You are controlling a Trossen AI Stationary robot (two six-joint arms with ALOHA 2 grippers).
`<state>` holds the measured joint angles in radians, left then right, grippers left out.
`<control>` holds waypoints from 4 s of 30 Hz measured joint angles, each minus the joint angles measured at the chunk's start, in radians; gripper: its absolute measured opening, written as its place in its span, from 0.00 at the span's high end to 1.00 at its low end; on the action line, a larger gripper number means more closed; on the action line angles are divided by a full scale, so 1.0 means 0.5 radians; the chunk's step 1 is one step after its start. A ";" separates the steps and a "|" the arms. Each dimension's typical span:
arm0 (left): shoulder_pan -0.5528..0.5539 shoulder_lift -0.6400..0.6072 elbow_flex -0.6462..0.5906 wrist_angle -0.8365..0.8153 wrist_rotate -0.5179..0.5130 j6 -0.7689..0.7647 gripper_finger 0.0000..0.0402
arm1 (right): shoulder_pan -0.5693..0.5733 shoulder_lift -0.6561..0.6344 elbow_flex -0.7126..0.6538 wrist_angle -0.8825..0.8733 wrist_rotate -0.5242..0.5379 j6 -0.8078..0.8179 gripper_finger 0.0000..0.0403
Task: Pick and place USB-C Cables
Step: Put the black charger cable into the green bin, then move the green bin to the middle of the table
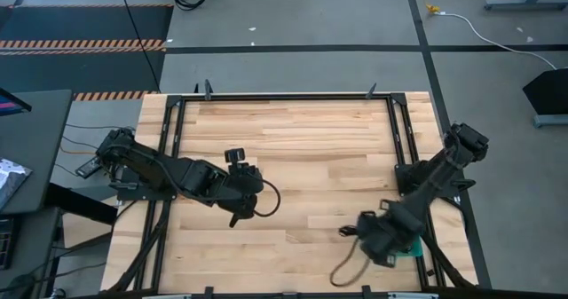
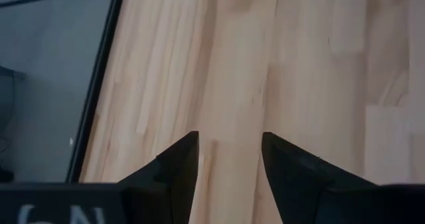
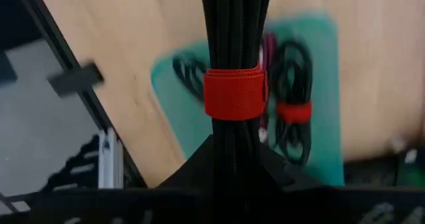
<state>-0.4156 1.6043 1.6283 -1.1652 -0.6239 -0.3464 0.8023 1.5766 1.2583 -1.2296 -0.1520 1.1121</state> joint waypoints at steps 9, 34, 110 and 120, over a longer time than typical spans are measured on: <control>-0.060 0.014 0.002 0.071 -0.139 -0.042 0.57 | 0.363 0.000 0.000 -0.075 0.107 0.753 0.87; -0.297 0.356 0.001 0.134 -0.552 -0.018 0.57 | 0.550 0.018 -0.687 0.610 0.053 1.129 0.86; -0.311 0.356 0.000 0.161 -0.501 -0.191 0.57 | 0.149 -0.003 -0.590 0.047 0.356 -0.085 0.63; -0.311 0.356 0.000 0.159 -0.501 -0.191 0.57 | 0.143 0.000 -0.538 0.039 0.283 -0.064 0.68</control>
<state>-0.5709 1.7821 1.6283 -1.0855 -0.8743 -0.4419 0.8738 1.5764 0.9894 -1.2101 -0.0106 1.0800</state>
